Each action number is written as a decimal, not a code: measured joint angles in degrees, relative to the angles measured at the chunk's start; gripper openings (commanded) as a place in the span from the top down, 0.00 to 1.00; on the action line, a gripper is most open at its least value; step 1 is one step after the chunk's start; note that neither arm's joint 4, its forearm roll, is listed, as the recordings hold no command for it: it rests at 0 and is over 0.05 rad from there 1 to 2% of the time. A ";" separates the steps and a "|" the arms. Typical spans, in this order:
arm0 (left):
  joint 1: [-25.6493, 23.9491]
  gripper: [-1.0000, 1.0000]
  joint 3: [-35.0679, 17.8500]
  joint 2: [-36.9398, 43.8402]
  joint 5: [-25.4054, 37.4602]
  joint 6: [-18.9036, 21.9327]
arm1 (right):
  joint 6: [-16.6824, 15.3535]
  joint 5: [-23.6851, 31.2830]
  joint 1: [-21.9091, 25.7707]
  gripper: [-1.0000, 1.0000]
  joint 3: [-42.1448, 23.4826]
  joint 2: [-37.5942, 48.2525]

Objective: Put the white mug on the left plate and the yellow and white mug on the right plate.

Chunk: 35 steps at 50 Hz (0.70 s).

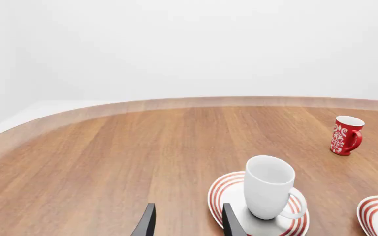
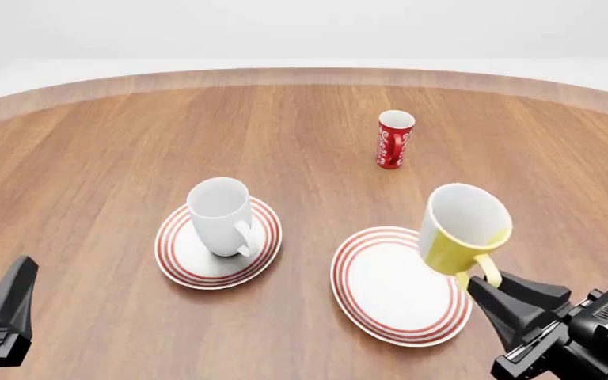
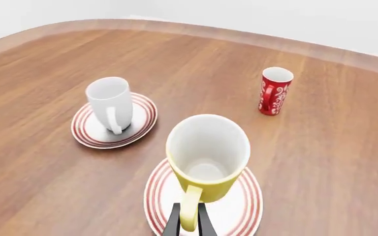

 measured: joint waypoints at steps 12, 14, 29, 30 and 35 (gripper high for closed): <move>0.00 0.00 0.00 0.00 0.00 0.00 | 1.14 -4.59 1.56 1.00 1.68 4.99; 0.00 0.00 0.00 0.00 0.00 0.00 | 1.35 -5.75 1.82 1.00 1.92 6.24; 0.00 0.00 0.00 0.00 0.00 0.00 | 2.34 -13.37 3.39 1.00 2.84 15.27; 0.00 0.00 0.00 0.00 0.00 0.00 | 2.37 -13.76 3.46 1.00 2.87 15.76; 0.00 0.00 0.00 0.00 0.00 0.00 | 2.57 -15.97 3.79 1.00 2.92 18.57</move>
